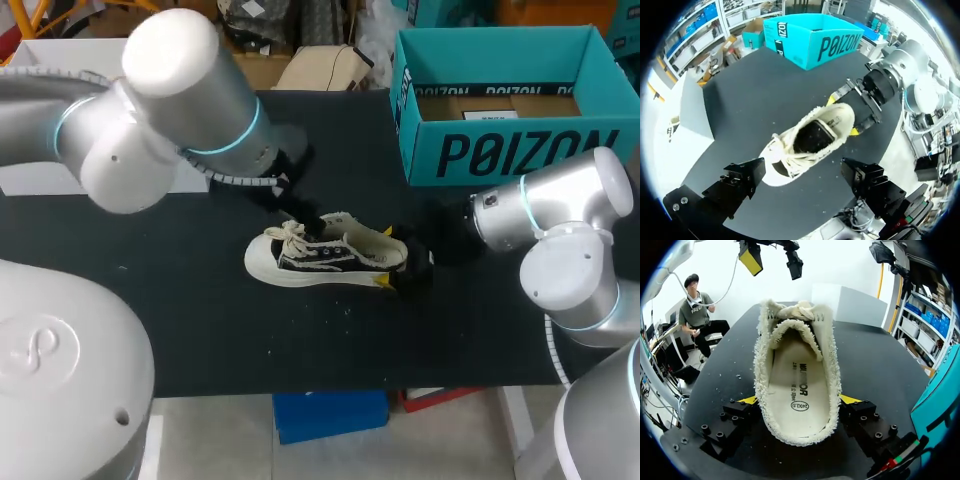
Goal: Take the shoe out of the shoebox, open the shoe tongue, remove and reinsert the insole, then place the shoe into the shoebox
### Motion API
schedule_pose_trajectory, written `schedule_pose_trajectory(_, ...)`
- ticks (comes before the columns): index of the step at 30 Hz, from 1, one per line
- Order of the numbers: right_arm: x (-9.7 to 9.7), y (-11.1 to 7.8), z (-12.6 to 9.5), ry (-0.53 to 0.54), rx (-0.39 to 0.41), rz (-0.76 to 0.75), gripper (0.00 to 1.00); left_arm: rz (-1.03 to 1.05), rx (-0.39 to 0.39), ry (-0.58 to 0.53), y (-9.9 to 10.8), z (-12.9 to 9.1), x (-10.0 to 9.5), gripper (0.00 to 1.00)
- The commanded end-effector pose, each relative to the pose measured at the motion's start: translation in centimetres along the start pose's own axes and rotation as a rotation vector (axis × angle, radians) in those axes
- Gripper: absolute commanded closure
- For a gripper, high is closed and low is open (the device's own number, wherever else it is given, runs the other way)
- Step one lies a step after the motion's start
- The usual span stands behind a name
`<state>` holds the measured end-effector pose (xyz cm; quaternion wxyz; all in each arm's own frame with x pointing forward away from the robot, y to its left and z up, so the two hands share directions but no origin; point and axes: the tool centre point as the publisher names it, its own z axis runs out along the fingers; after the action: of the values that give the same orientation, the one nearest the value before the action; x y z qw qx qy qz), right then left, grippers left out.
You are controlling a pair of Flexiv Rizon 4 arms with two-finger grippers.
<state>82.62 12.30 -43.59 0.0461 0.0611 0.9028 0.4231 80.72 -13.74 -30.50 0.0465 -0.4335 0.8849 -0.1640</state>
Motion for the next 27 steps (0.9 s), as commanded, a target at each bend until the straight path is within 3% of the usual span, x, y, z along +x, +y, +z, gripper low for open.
schedule_pose_trajectory(1,0.1,-0.4,0.5,-0.002,0.001,0.000,1.00,-0.180,-0.297,-0.211,-2.0,0.6,0.9,0.00)
schedule_pose_trajectory(11,0.1,-0.4,0.5,-0.002,0.001,0.000,1.00,-0.180,-0.297,-0.211,-2.0,0.6,0.9,0.00)
schedule_pose_trajectory(13,0.1,-0.4,0.5,-0.002,0.001,0.000,1.00,-0.226,-0.345,-0.297,-2.9,1.6,1.5,0.00)
schedule_pose_trajectory(17,0.1,-0.4,0.5,-0.002,0.001,0.000,1.00,-0.257,-0.355,-0.345,-4.2,2.9,2.6,0.00)
schedule_pose_trajectory(27,0.1,-0.4,0.5,-0.002,0.001,0.000,1.00,-0.346,-0.364,-0.349,-4.1,5.8,2.8,0.00)
